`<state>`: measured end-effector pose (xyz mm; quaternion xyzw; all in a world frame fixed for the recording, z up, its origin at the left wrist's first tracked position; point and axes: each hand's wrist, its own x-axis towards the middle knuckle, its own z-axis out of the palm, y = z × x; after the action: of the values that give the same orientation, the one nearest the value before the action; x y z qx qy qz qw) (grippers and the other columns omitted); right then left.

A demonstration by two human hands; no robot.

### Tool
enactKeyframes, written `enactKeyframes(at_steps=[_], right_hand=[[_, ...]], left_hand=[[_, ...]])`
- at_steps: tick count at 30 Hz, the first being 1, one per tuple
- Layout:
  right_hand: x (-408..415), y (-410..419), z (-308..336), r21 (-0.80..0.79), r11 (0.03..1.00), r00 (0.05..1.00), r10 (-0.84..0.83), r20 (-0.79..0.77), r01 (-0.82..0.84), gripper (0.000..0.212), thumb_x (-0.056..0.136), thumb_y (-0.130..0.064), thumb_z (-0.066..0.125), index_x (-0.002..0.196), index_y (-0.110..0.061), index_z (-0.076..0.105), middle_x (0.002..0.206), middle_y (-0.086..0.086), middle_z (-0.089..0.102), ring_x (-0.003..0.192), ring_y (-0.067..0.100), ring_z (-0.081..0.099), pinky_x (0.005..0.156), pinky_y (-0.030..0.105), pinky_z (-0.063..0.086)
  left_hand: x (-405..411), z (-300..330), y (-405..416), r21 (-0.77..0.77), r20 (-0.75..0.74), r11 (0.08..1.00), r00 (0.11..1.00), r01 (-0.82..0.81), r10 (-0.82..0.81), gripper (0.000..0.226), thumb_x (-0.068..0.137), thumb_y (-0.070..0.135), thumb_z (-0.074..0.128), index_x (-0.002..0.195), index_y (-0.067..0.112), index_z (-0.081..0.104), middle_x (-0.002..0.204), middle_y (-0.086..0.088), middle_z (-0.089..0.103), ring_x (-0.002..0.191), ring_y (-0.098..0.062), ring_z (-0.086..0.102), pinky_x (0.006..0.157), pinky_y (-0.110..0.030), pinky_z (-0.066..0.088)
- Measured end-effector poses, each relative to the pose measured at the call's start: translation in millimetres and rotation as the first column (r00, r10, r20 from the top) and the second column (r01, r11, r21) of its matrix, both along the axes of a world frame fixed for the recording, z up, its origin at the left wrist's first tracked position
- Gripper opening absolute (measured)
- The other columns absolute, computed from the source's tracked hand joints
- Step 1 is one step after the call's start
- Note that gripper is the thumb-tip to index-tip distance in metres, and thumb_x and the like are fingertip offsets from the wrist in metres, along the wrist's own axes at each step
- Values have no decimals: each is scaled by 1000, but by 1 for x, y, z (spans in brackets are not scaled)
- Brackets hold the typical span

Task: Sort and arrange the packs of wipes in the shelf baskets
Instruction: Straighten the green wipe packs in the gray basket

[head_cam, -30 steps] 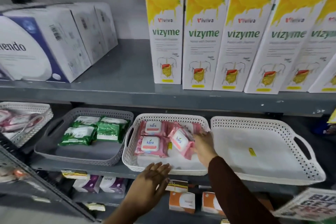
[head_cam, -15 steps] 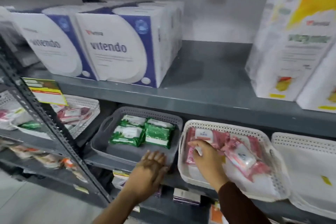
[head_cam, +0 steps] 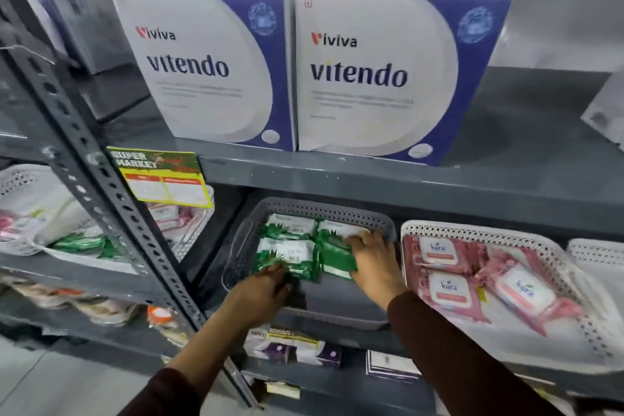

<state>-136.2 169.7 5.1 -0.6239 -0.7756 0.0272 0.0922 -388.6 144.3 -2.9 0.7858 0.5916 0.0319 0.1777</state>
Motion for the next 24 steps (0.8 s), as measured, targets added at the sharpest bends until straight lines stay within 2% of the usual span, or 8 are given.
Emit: enactKeyframes(at_steps=[4,6,9,12,15,19,21,24], right_hand=[[5,-28,-4,-102,983,953,122,-276,-155,40,75,-13,80,109,-25,62,125,-4,55,114,13,51,100,29,43],[6,-34,-4,-214,957,964,150,-219,-197,27,79,-10,77,97,-27,68,117,-9,58,110,9,53,100,28,44],[5,-33,-7,-244,960,979,95,-181,-139,31,77,4,72,83,-26,69,109,-11,60,110,12,58,93,26,45],[7,-29,-1,-316,947,959,-40,-281,-54,41,75,1,79,103,-24,65,126,-6,60,115,17,59,96,29,47],[14,-22,15,-410,912,899,-180,-399,1,68,72,-19,87,131,-23,54,137,-3,54,124,17,52,104,27,41],[7,-18,27,-435,900,942,-157,-296,13,69,71,-31,87,131,-21,56,131,0,61,115,19,60,99,30,46],[-7,-23,22,-374,923,976,-159,-148,93,49,72,-37,84,111,-16,64,104,0,70,90,17,66,82,32,54],[-20,-27,13,-309,924,962,-262,-77,227,30,80,-41,77,82,-16,60,81,1,68,74,19,66,71,35,57]], left_hand=[[-2,-5,0,-2,1,1000,1000,15,-15,48,98,41,42,140,18,42,148,-5,42,126,-27,49,102,-39,42],[-3,-4,3,-37,3,999,1000,16,-16,45,98,40,43,138,18,44,141,-6,50,121,-28,54,100,-41,45],[-4,1,12,-50,-22,998,999,24,-26,43,97,38,46,137,22,47,133,-3,58,113,-25,60,94,-37,48],[-8,8,16,-8,-7,998,998,-57,57,33,94,37,51,126,32,56,111,0,69,93,-20,66,80,-34,55],[-4,21,29,3,-44,995,994,-102,103,34,94,35,54,127,34,54,114,-4,67,92,-23,64,80,-36,55],[8,21,55,17,-85,1000,996,-20,21,60,92,22,61,144,32,33,141,-4,50,117,-24,56,98,-38,47],[5,12,59,-18,-103,1000,995,3,-5,74,88,2,55,146,36,26,150,-2,38,122,-25,52,102,-40,45],[-2,2,58,-53,-71,997,996,-53,49,75,87,7,64,142,45,30,140,-2,50,111,-20,59,96,-38,50]])
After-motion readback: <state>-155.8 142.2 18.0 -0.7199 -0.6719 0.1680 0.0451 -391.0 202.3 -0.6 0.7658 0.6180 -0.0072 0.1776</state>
